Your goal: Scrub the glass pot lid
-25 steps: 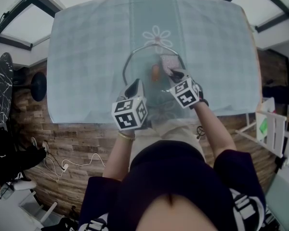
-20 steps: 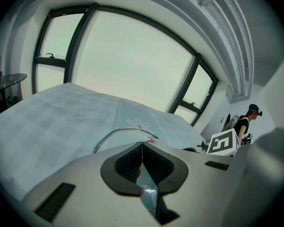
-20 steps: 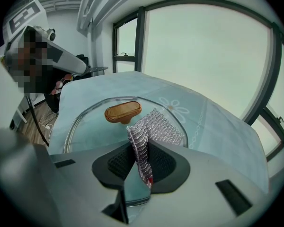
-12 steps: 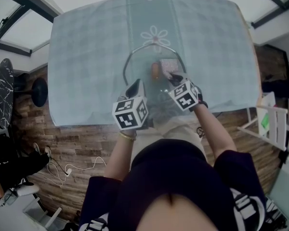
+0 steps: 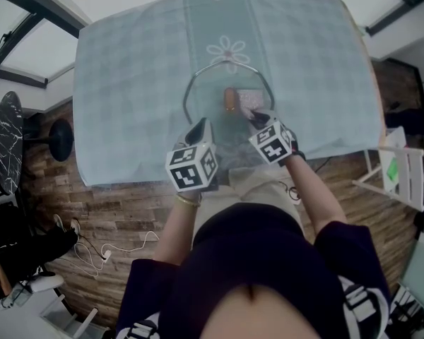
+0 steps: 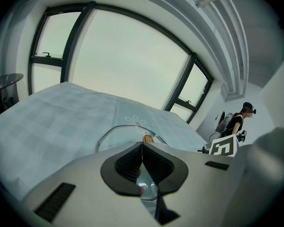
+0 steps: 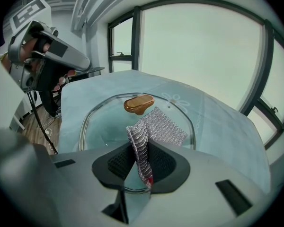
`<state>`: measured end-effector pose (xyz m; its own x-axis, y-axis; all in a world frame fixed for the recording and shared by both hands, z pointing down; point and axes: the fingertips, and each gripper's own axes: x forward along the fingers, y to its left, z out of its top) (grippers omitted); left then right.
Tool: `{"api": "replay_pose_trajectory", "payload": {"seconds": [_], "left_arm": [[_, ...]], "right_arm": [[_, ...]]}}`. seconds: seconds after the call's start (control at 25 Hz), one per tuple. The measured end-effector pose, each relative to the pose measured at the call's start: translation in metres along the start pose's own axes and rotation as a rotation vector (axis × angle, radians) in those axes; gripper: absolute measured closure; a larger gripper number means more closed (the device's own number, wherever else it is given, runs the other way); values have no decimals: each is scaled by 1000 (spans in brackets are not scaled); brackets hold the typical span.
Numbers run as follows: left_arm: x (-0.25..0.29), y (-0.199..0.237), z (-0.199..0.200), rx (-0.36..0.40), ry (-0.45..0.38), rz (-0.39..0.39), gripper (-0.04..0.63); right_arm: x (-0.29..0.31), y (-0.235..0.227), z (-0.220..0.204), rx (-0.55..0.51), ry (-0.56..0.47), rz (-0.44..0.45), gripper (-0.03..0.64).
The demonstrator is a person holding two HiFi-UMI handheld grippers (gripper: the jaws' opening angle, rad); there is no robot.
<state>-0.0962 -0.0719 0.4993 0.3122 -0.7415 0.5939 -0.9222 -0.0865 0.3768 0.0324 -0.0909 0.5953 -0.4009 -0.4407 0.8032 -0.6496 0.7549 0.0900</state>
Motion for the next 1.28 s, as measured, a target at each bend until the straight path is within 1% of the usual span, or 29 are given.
{"api": "replay_pose_trajectory", "payload": {"seconds": [0.24, 0.52, 0.8, 1.0, 1.28], "left_arm": [[-10, 0, -5, 7, 8, -14, 594], [-20, 0, -11, 16, 15, -29, 594], [-30, 4, -17, 22, 23, -42, 594], [-37, 6, -19, 25, 24, -47, 594], [-47, 12, -21, 26, 24, -54, 594]], "right_arm": [[-5, 14, -8, 35, 3, -3, 535], [-10, 29, -16, 50, 19, 4, 536], [-13, 49, -24, 28, 44, 11, 536], [-14, 63, -27, 42, 49, 23, 535], [-16, 77, -28, 23, 74, 41, 537]]}}
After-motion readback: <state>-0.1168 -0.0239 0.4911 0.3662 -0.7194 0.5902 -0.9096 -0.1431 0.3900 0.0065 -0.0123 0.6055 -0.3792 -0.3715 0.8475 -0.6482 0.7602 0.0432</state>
